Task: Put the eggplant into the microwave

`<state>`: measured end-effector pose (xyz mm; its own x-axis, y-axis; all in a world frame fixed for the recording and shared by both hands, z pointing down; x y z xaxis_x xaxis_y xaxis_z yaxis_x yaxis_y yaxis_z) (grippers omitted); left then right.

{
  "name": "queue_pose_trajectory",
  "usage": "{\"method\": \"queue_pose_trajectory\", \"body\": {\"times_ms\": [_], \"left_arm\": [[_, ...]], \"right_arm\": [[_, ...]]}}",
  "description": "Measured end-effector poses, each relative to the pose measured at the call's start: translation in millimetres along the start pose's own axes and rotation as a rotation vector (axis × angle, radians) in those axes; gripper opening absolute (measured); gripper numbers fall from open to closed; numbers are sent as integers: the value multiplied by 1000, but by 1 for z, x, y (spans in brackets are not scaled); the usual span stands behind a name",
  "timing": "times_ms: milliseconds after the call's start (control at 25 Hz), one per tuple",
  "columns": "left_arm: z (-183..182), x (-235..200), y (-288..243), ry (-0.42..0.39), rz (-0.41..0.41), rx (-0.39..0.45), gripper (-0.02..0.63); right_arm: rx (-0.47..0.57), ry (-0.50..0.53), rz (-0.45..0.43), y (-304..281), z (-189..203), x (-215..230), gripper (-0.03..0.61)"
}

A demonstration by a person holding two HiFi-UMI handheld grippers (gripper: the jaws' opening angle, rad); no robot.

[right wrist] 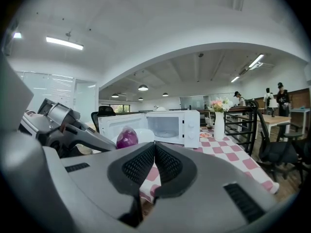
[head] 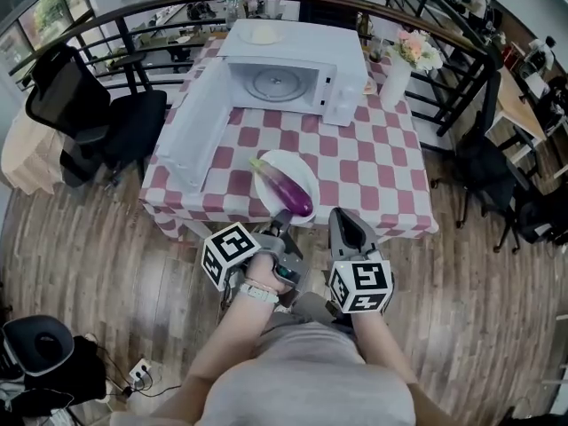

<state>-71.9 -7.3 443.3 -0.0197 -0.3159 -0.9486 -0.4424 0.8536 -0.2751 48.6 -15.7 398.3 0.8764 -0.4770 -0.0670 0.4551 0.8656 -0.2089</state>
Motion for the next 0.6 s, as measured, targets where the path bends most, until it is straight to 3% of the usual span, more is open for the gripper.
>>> {"method": "queue_pose_trajectory", "body": {"times_ms": [600], "left_arm": [[-49,10,-53,12,-6,0,18]], "right_arm": [[-32,0,-31,-69,3,16,26]]}}
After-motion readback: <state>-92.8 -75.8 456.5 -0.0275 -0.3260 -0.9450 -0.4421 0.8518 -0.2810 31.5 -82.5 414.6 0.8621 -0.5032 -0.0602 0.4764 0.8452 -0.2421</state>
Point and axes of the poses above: the fingertips, and each gripper's own axes: y backward along the fingers, x to its right, z out of its underside, the point moved 2 cm from there along y, backward along the fingers, and after that the axes turned 6 degrees about y, right-handed, at the moved point
